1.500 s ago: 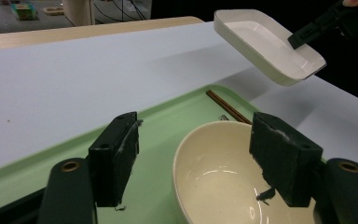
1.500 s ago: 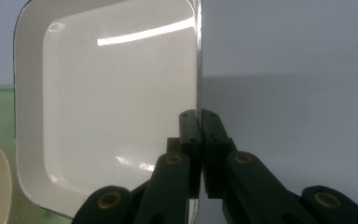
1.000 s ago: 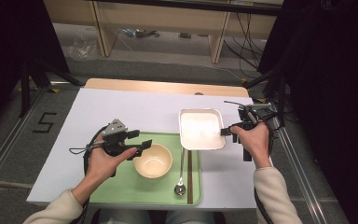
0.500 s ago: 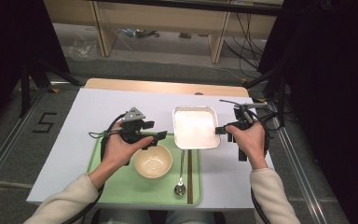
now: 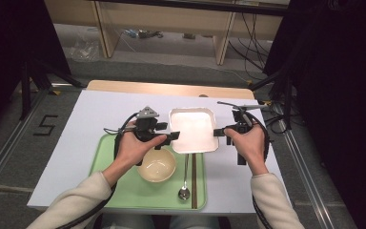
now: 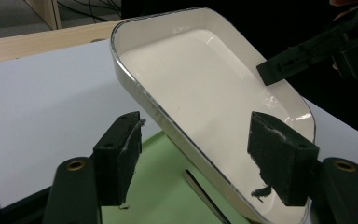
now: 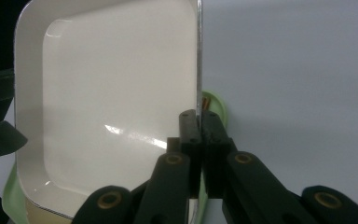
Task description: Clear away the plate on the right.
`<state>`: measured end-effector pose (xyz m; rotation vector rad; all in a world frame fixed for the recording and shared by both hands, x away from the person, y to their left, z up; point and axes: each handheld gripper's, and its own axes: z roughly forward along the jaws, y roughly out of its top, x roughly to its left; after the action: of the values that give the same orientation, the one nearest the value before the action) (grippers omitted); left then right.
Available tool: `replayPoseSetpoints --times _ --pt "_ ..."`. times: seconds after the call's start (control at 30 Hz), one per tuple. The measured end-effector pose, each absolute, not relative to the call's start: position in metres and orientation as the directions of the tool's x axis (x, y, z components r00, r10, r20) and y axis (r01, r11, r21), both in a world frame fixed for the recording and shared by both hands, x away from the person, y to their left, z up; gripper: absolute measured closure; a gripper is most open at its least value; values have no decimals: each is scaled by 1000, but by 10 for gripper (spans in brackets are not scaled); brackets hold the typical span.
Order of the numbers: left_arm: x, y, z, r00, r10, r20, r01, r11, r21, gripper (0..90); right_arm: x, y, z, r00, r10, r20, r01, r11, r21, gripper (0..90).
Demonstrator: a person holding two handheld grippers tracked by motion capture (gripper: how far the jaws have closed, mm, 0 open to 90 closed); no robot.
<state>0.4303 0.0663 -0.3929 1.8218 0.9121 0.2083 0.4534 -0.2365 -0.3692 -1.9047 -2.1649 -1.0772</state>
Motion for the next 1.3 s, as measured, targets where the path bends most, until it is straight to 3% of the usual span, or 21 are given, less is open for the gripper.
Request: replayPoseSetpoints --times 0.4,0.67,1.1,1.3 --pt "435 64 -397 654 710 -261 528 -181 830 471 451 -225 -371 -290 843 454 858 19 513 898" --pt "437 68 -397 619 726 -301 560 -139 817 538 449 -222 -370 -286 851 441 863 28 505 898" --pt "437 81 -385 554 765 -328 549 -40 835 808 449 -210 -378 -324 849 417 850 68 522 897" --pt "436 84 -376 544 774 -325 547 -34 836 832 448 -207 -377 -351 835 424 843 84 532 896"
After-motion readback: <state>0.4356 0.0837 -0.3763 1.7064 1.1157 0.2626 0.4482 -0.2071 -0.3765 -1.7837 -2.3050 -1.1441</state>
